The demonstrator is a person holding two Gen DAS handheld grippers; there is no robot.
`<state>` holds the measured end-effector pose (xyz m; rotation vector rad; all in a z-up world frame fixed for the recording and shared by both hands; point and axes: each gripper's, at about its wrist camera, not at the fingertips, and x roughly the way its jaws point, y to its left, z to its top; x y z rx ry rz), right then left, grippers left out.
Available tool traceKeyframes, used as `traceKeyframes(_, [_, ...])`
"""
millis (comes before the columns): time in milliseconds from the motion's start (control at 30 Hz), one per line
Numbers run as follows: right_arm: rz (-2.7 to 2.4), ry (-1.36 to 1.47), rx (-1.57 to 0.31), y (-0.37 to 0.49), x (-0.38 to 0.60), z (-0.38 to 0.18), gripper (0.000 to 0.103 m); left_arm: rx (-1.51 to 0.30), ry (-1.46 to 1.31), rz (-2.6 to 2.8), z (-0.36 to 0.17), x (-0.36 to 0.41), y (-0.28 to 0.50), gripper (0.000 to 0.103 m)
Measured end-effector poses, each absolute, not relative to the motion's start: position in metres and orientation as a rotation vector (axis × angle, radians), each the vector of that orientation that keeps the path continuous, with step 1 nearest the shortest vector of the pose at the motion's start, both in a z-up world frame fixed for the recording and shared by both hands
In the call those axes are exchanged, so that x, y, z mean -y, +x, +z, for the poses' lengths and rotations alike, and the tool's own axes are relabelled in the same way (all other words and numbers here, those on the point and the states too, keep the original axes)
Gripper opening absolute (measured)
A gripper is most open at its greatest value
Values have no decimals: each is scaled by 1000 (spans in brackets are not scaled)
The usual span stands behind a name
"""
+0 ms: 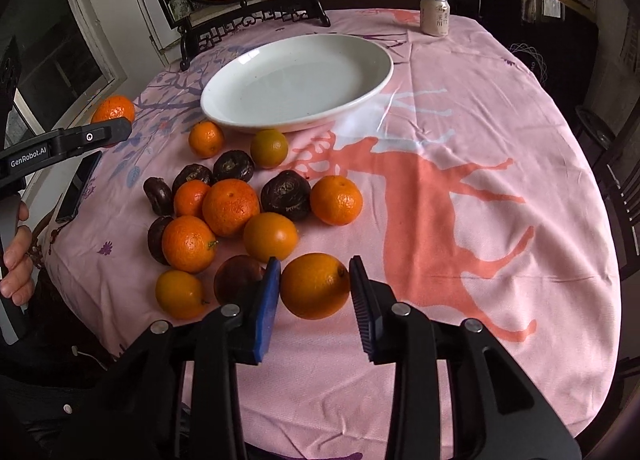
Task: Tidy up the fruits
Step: 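Carry both fruits over the white plate and open both grippers to release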
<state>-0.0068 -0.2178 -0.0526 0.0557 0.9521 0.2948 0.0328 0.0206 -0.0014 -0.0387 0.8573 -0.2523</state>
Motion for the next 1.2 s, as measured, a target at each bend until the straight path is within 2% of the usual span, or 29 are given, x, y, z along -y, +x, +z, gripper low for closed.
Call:
traceKeyframes(200, [335,-4,-872,46,205,-16,35,-857,-15,-236,11,-11,65,44])
traceKeyframes(400, [405,-30,-839,150,174,14,35,-862,7,-183,32,3,152,45])
traceKeyframes(700, [359,4,-946,275,161,-20,35,-1026,-44,-158,-20,14,271,45])
traceKeyframes(1067, [334,-25,-990,319,164,-44,37,-1056,-58,-134,-43,19,310,45])
traceKeyframes(1100, [328,-32,-985,320,165,-44,37,-1051,-56,-125,-43,19,312,49])
traceKeyframes(1133, [311,-40,-969,319,166,-42,38,-1043,-52,-116,-40,18,312,61])
traceKeyframes(1200, [277,-49,-940,315,173,-32,48,-1001,-48,-103,-28,12,306,81])
